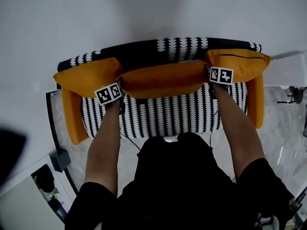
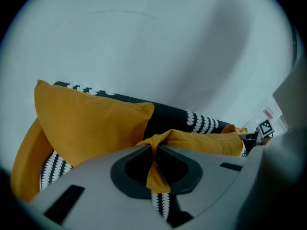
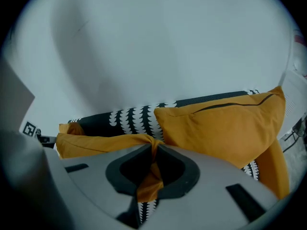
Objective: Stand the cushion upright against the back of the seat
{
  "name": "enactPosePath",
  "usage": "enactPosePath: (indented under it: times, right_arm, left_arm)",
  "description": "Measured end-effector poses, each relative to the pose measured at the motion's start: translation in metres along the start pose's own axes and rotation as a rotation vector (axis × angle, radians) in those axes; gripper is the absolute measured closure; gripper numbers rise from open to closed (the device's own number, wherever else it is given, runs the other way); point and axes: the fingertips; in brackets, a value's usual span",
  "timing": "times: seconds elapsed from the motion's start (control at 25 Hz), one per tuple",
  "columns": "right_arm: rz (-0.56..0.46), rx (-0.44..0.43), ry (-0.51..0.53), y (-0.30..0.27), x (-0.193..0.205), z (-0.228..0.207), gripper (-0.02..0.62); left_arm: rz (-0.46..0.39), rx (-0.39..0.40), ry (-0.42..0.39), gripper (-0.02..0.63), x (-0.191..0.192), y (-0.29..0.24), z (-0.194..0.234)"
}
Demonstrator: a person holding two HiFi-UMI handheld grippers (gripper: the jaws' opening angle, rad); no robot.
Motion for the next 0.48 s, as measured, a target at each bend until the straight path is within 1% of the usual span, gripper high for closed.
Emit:
enactPosePath:
  times: [0.08,0.16,0.32,0.48]
  right_arm:
    - [0.012,0.011,0.017,-0.003,-0.003,0.0,0.547]
    - [0.02,0.033,0.049,-0.002,-0.007,-0.001,0.544]
    - [0.001,0.102,0.13,0.012,-0.018,-0.005,0.473]
    - [-0.035,0.13,0.156,0.033,-0.023,-0.01,0.459]
  left_arm:
    - [0.008,-0.012,-0.024,0.571,-0.007,-0.006,0.002]
    - [0.011,-0.022,-0.025,0.571,-0.01,-0.011,0.004]
    - [0.005,-0.028,0.005,0.571,-0.011,-0.016,0.007]
    - [-0.005,-0.035,-0.007,0.571,-0.011,-0.012,0.008]
Point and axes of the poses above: the fingertips, and each gripper's own axes: y backward along the fingers, z to its left, x out of its underside, and after that the axes turned 12 degrees about -y, right-handed
